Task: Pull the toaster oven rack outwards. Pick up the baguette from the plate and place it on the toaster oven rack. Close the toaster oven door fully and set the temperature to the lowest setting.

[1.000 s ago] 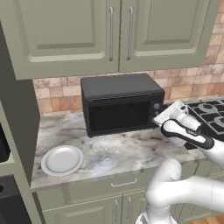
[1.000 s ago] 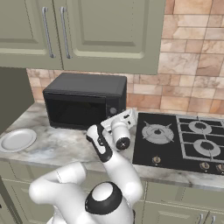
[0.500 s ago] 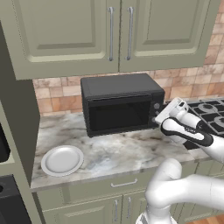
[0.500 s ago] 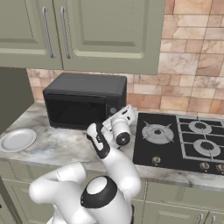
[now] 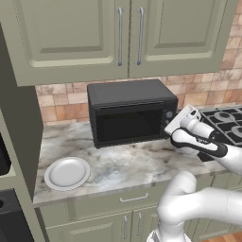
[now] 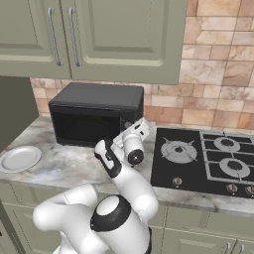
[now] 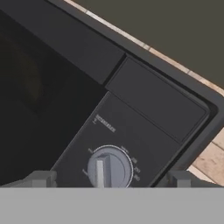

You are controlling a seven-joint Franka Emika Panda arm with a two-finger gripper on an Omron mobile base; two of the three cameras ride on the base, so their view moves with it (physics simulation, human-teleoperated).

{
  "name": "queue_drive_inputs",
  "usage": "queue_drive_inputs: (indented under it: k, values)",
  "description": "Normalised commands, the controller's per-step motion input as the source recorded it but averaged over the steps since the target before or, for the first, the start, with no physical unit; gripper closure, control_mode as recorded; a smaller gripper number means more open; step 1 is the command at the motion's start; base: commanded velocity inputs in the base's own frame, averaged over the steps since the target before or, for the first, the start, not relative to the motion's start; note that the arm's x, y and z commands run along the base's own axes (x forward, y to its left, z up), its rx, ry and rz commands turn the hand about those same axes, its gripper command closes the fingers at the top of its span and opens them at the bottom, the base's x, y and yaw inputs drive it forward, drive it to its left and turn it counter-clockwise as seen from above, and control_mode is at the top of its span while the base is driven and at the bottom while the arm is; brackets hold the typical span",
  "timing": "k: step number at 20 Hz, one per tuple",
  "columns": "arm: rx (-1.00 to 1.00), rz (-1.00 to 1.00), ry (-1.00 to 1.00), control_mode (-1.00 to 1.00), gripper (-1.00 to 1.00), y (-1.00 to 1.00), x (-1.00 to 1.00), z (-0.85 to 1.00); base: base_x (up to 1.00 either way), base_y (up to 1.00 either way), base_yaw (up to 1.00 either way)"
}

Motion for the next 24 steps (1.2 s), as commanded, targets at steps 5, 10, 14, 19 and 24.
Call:
queue_drive_inputs:
  k: [5, 10, 14, 19, 24]
  values:
    - [0.00, 0.00, -0.03, -1.00, -1.00, 0.05, 0.00, -0.01, 0.00, 0.00, 0.00]
    - [0.00, 0.00, -0.02, -1.00, -1.00, 0.00, 0.00, -0.01, 0.00, 0.00, 0.00]
    - [-0.01, 0.00, -0.02, -1.00, -1.00, -0.02, 0.01, -0.03, 0.00, 0.00, 0.00]
    - [-0.02, 0.00, -0.03, -1.00, -1.00, 0.00, 0.23, 0.00, 0.00, 0.00, 0.00]
    - [-0.01, 0.00, -0.03, -1.00, -1.00, 0.00, 0.15, 0.00, 0.00, 0.00, 0.00]
